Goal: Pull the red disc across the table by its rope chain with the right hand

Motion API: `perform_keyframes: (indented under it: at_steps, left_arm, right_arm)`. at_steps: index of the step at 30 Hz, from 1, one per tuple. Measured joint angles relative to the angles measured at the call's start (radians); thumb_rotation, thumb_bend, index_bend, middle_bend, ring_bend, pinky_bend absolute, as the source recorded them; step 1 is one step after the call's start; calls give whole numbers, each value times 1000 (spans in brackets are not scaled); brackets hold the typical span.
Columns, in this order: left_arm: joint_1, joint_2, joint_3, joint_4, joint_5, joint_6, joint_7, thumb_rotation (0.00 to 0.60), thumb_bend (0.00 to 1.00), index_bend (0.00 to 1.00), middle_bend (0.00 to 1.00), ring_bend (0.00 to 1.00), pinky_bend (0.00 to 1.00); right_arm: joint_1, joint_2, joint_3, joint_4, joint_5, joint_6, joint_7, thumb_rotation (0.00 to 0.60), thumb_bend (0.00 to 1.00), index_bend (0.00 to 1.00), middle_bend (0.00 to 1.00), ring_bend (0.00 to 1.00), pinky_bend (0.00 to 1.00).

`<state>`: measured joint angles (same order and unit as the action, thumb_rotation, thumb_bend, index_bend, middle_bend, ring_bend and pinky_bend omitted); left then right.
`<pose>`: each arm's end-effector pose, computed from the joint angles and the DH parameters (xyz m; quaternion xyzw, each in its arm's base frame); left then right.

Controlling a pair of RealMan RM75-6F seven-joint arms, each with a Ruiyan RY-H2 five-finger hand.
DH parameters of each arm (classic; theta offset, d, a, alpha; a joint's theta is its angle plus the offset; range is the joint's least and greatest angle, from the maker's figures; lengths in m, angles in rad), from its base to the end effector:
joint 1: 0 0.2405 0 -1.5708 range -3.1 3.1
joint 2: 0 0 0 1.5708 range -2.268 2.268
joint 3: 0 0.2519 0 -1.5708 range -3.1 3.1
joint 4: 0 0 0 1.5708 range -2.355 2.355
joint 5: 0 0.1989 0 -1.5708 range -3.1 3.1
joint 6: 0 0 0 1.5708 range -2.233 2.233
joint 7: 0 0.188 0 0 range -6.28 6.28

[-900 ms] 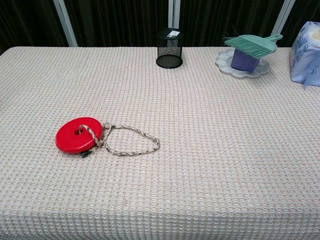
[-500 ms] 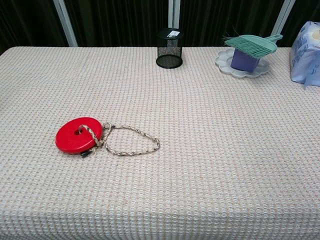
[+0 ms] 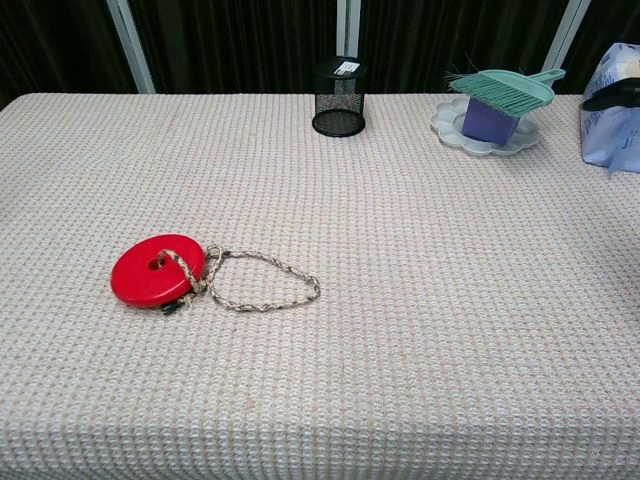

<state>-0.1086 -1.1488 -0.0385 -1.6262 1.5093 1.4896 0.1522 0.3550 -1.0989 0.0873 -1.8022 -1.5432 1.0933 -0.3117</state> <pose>-0.2913 0.2281 0.1546 -0.6234 -0.3475 -0.3640 0.5984 -0.2054 -0.2794 0.0929 0.7699 -0.3037 0.3287 0.4549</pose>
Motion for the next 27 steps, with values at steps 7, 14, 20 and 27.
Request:
perform_keyframes:
  at_steps: [7,14,20,27]
  left_arm:
    - [7,-4,3,15,-1,6,-15,600,0,128,101,39,134]
    - [12,-3,6,29,0,9,-35,600,0,129,101,39,134]
    - [15,-3,9,43,2,8,-53,600,0,128,100,40,133]
    - [15,-2,6,45,0,8,-57,600,0,128,101,39,134]
  right_arm:
    - [158,-94,27,-40,23,-178,-101,600,66,0,3,0,0]
    - [301,-244,54,5,63,-314,-146,600,85,0,27,0,0]
    - [419,-349,82,83,167,-423,-196,600,118,0,70,0,0]
    - [501,-408,78,132,268,-482,-231,600,161,0,125,0,0]
